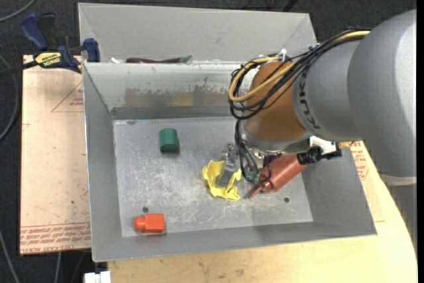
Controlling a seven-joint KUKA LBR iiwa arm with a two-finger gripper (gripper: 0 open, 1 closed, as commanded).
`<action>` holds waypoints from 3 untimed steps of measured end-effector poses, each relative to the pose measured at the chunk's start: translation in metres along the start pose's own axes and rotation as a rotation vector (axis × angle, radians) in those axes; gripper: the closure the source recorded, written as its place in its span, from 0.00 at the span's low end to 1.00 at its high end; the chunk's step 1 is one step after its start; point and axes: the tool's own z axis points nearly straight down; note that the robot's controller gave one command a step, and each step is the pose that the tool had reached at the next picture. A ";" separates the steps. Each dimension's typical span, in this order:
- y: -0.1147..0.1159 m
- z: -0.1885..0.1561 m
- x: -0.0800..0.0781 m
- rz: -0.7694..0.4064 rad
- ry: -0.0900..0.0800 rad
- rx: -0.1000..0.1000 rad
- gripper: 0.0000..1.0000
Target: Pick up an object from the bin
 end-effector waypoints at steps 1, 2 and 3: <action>0.000 0.000 0.000 0.000 0.000 0.000 1.00; -0.001 -0.005 0.001 0.000 0.005 0.002 1.00; -0.001 -0.026 0.003 0.000 0.011 0.004 1.00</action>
Offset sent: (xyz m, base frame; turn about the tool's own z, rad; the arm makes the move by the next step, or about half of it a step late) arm 0.0001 -0.0001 0.0861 0.0000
